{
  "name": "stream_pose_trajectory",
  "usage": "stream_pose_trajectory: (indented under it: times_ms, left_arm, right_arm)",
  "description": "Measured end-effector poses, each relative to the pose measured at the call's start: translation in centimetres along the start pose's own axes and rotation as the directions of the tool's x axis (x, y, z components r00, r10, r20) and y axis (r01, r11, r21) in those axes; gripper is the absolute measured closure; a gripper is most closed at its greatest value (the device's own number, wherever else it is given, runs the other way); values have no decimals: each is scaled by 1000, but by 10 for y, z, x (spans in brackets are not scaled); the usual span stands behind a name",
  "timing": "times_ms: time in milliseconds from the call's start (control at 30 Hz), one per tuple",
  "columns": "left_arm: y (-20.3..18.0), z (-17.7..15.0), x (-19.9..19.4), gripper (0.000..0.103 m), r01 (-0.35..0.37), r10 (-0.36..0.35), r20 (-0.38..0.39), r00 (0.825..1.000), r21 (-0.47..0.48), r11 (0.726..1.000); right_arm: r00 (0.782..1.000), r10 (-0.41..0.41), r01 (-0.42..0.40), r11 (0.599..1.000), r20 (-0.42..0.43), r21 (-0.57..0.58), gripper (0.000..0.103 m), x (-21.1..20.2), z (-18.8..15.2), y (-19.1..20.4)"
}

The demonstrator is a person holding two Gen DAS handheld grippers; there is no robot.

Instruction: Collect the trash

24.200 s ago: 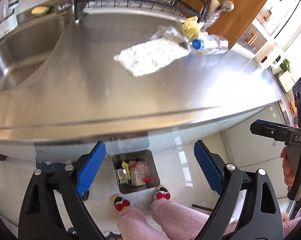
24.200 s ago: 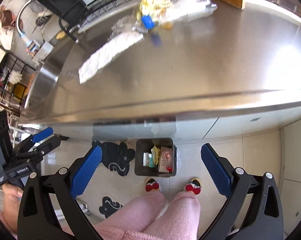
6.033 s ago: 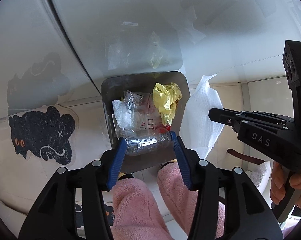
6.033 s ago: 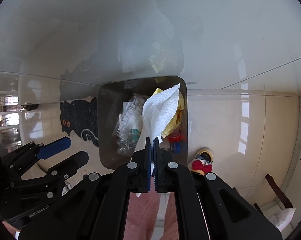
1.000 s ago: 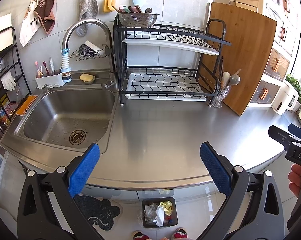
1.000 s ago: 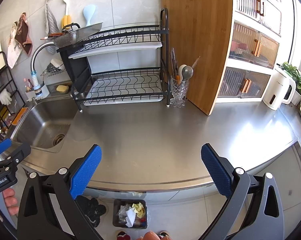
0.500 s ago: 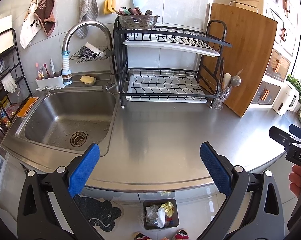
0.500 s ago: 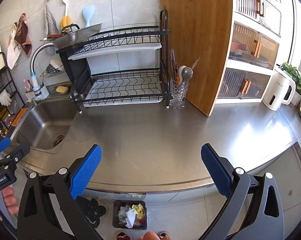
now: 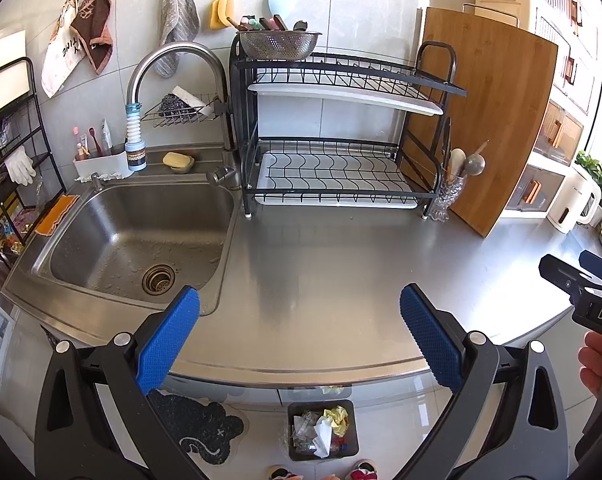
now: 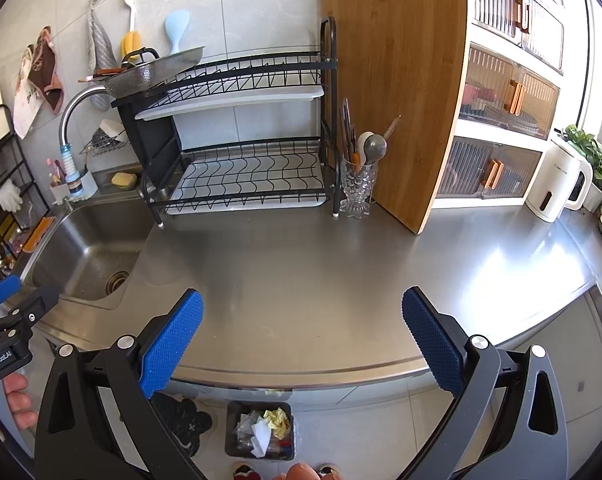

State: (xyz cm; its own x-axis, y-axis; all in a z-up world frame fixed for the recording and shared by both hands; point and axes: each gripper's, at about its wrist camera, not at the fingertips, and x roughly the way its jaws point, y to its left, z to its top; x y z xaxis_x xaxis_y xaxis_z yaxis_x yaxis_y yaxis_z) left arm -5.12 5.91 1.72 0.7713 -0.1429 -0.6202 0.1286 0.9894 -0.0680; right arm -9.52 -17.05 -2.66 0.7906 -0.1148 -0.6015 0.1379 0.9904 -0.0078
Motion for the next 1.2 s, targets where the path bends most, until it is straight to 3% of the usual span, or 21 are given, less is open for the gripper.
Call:
stream_pose_trajectory:
  times_ms: [467,633,767,933,1200]
  left_arm:
    - [-1,1,3,8,21,-21,-12,1000,-11,1000]
    - [-8,1,4,8,-37,38,-14,999,39,999]
    - [-3,1,7,8,1,-1,-38,999,-3,1000]
    - [-1,1,10,8,-4,3,-52,999,-15,1000]
    - [2,2,6,8,4,-5,-19,1000,-38,999]
  right_arm:
    - [1000,-2,2,1000,-1,2,3,2,1,0]
    - [1000,-1,1,1000,-2,8,3,3,2,-1]
    - [1000,-1,1,1000,-2,10,3,4,2,-3]
    - [1000,1,-1,1000,-9,14,3,6,1,-4]
    - [1000,9,-9,1000,-16,11,3,8,1,-3]
